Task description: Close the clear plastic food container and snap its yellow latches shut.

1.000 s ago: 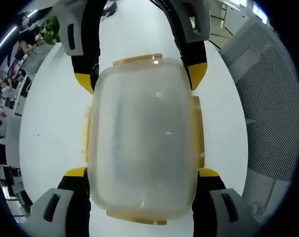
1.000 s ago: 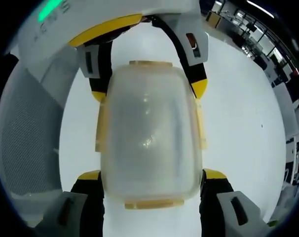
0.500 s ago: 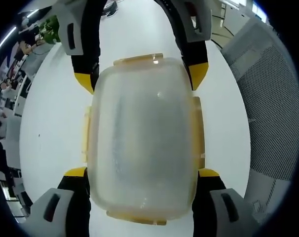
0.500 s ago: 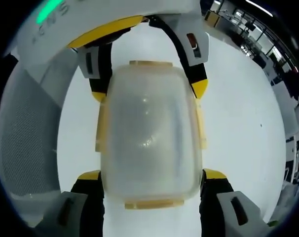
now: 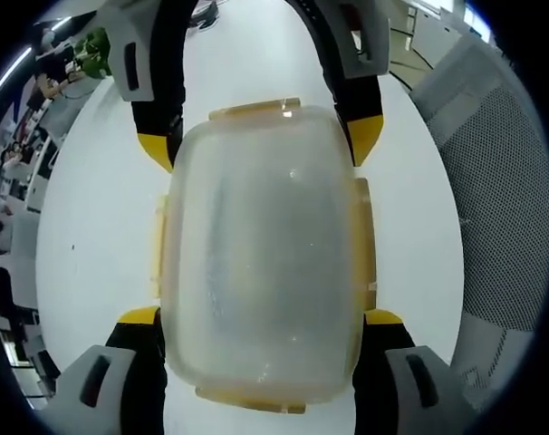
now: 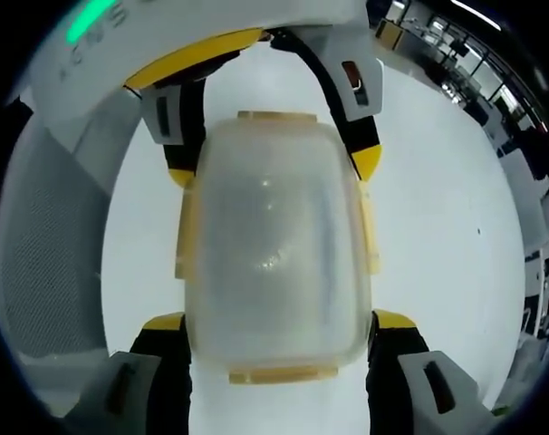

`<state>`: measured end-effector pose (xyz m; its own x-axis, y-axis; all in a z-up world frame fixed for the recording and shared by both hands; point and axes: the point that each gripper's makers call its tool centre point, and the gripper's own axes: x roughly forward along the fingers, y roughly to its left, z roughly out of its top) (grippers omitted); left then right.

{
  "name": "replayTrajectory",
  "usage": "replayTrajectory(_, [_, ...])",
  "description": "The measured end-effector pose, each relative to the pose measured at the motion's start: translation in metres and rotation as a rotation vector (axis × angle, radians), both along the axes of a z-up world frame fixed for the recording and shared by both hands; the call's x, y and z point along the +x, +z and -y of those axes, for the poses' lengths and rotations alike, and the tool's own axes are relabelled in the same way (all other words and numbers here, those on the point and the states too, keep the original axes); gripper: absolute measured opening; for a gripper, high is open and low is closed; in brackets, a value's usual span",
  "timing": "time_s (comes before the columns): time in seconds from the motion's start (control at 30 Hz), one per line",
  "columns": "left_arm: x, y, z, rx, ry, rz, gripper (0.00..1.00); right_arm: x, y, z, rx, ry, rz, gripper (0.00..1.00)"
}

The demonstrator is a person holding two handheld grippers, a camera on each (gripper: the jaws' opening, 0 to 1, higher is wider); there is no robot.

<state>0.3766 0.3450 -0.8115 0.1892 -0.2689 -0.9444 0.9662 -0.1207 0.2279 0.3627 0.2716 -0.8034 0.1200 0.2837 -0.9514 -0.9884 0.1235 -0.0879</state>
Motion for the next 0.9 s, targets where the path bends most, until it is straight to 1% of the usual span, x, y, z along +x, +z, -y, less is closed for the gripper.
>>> replayTrajectory(0.57, [0.011,0.0,-0.001,0.001,0.004,0.001,0.86,0.01,0.0,-0.002,0.0,0.003,0.002,0.8])
replayTrajectory(0.9, [0.023,0.0,-0.001,0.002,0.007,0.0,0.86,0.023,0.0,-0.002,-0.002,0.005,0.002,0.8])
